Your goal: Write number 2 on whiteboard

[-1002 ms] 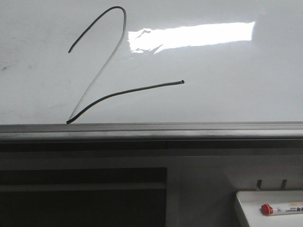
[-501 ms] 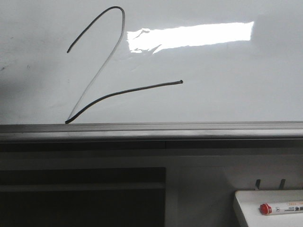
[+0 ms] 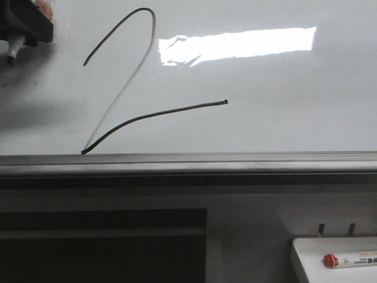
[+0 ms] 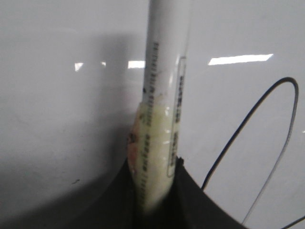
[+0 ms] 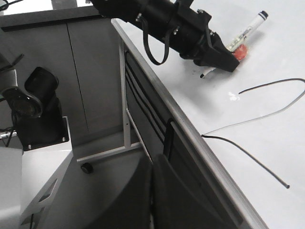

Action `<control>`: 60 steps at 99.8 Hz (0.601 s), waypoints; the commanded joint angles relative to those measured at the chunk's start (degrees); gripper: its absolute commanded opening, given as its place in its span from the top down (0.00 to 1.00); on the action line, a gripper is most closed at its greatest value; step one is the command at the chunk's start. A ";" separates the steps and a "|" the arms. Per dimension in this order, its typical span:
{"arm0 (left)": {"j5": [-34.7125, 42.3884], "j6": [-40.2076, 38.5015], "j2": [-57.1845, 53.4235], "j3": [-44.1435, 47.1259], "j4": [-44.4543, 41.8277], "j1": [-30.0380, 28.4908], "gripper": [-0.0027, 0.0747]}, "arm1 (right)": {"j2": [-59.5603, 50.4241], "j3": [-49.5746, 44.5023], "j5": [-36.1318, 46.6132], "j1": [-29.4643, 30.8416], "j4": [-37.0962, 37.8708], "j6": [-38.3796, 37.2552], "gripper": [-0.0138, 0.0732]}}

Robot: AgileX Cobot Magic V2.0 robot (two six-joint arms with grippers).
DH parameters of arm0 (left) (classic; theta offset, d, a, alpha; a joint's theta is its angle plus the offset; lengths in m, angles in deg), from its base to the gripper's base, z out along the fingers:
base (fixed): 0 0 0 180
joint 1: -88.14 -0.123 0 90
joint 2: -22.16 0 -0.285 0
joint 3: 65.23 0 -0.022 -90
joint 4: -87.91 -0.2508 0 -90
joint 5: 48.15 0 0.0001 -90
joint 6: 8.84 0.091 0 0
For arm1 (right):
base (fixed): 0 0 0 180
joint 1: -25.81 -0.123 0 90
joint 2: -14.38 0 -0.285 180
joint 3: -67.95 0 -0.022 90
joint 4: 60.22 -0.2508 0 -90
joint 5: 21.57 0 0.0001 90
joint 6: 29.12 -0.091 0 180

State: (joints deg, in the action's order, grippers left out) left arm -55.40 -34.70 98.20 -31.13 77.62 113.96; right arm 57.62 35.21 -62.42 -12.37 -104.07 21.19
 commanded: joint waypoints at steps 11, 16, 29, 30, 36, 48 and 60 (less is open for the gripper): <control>6.49 0.18 1.93 -1.55 -0.29 -0.21 0.99 | -0.05 1.48 4.77 0.43 -1.87 -0.13 0.92; 7.25 0.18 2.36 -1.55 -0.29 -0.21 0.99 | -0.05 1.48 4.82 0.43 -1.87 -0.13 0.92; 8.17 0.18 3.99 -1.55 -0.29 -0.21 0.99 | -0.05 1.48 4.82 0.43 -1.87 -0.13 0.92; 8.17 0.18 4.10 -1.55 -0.29 -0.21 0.99 | -0.05 1.48 4.82 0.43 -1.87 -0.13 0.92; 8.06 0.18 4.82 -1.55 -0.19 -0.21 0.99 | -0.05 1.48 4.82 0.43 -1.87 -0.13 0.92; 7.25 0.18 5.07 -1.55 0.42 -0.21 0.99 | -0.05 1.48 4.82 0.43 -1.87 -0.13 0.92; 7.25 0.18 5.07 -1.55 0.42 -0.21 0.93 | -0.05 1.48 4.82 0.43 -1.87 -0.13 0.92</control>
State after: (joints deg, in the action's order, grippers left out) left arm -49.20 -34.61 102.44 -31.33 77.70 113.96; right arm 57.62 35.08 -60.93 -12.37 -104.07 21.06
